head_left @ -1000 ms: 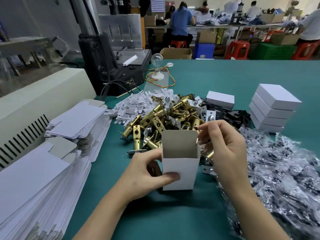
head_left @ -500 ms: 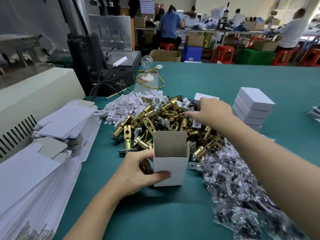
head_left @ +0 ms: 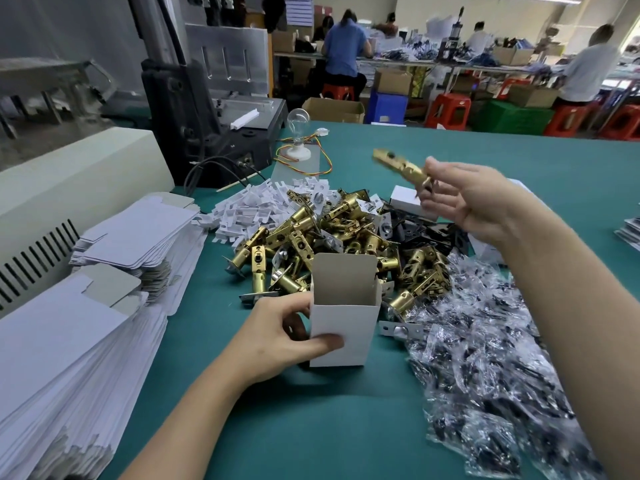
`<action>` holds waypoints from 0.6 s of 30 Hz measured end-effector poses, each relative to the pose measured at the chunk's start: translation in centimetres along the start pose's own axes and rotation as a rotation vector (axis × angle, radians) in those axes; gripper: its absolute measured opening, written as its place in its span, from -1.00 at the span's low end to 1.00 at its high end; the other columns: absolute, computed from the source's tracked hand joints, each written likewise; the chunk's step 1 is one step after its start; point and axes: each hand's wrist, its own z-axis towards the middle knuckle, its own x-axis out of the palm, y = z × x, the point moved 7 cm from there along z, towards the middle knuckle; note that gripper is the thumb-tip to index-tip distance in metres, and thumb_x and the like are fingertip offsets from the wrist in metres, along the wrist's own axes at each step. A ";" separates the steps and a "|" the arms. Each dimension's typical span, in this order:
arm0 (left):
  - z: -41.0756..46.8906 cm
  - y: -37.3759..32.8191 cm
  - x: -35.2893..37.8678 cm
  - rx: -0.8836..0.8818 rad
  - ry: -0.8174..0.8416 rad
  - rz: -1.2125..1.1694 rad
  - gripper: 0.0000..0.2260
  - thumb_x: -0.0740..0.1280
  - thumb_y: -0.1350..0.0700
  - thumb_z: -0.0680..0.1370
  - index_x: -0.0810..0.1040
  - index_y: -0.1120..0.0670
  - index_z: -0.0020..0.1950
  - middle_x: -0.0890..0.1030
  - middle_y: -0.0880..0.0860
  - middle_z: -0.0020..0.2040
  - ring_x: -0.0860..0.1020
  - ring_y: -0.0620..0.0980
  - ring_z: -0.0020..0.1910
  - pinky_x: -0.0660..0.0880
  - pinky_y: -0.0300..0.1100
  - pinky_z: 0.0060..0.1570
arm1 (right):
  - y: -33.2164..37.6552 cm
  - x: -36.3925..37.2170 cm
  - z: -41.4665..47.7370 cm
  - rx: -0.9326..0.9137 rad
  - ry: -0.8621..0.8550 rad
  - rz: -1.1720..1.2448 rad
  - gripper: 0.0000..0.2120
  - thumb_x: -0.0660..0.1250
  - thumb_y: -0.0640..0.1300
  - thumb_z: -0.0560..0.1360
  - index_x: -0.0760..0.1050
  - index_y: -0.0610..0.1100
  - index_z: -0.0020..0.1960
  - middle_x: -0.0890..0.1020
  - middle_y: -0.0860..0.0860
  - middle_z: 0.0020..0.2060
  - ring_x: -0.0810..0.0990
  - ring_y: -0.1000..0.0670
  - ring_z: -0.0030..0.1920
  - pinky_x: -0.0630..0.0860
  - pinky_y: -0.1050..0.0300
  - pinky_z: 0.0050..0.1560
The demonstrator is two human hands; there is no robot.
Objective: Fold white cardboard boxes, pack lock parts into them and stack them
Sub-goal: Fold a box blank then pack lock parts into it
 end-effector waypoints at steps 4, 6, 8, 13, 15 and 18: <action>0.0 0.1 0.1 -0.012 0.003 -0.012 -0.71 0.58 -0.11 0.44 0.71 -0.16 0.14 0.73 -0.07 -0.01 0.66 0.21 -0.19 0.61 0.00 -0.22 | -1.6 4.1 -3.3 0.060 0.330 0.515 -0.60 0.39 -0.19 0.52 0.51 -0.34 0.31 0.72 -0.18 -0.05 0.73 -0.03 -0.06 0.67 0.24 -0.09; -0.1 0.0 0.0 -0.013 0.008 -0.011 -0.70 0.58 -0.12 0.45 0.71 -0.16 0.16 0.72 -0.06 0.00 0.66 0.21 -0.19 0.60 0.00 -0.22 | -2.2 5.7 -4.3 0.031 0.363 0.475 -0.60 0.36 -0.23 0.51 0.51 -0.33 0.31 0.72 -0.19 -0.01 0.74 -0.06 -0.01 0.68 0.19 -0.03; -0.2 -0.1 0.0 -0.015 0.003 -0.011 -0.69 0.58 -0.12 0.45 0.71 -0.16 0.17 0.72 -0.07 0.00 0.66 0.19 -0.19 0.61 0.00 -0.21 | -2.6 6.4 -4.9 -0.070 0.317 0.272 -0.62 0.38 -0.21 0.47 0.55 -0.23 0.29 0.72 -0.16 0.05 0.73 -0.09 0.07 0.67 0.09 0.09; 0.0 -0.2 -0.4 -0.017 -0.033 -0.011 -0.69 0.57 -0.16 0.45 0.70 -0.20 0.17 0.74 -0.05 0.03 0.70 0.18 -0.11 0.65 0.18 -0.11 | -1.7 7.1 -7.2 -0.406 0.235 -0.303 -0.60 0.56 -0.08 0.43 0.60 0.00 0.25 0.74 0.07 -0.05 0.69 0.08 0.00 0.60 0.18 0.05; 0.1 -0.5 -0.6 -0.002 -0.048 -0.004 -0.70 0.56 -0.16 0.45 0.69 -0.26 0.17 0.74 -0.07 0.03 0.70 0.17 -0.13 0.66 0.12 -0.13 | -1.5 7.4 -7.8 -0.500 0.211 -0.465 -0.62 0.59 -0.10 0.44 0.57 0.02 0.21 0.74 0.06 -0.06 0.70 0.05 -0.02 0.59 0.16 0.06; 0.0 -0.8 -0.7 0.019 -0.071 0.022 -0.69 0.55 -0.16 0.44 0.67 -0.30 0.17 0.74 -0.12 0.02 0.69 0.11 -0.19 0.64 -0.09 -0.23 | -1.9 7.8 -8.5 -0.586 0.165 -0.654 -0.64 0.59 -0.08 0.43 0.55 0.00 0.16 0.70 0.11 -0.07 0.66 0.08 -0.01 0.52 0.16 0.05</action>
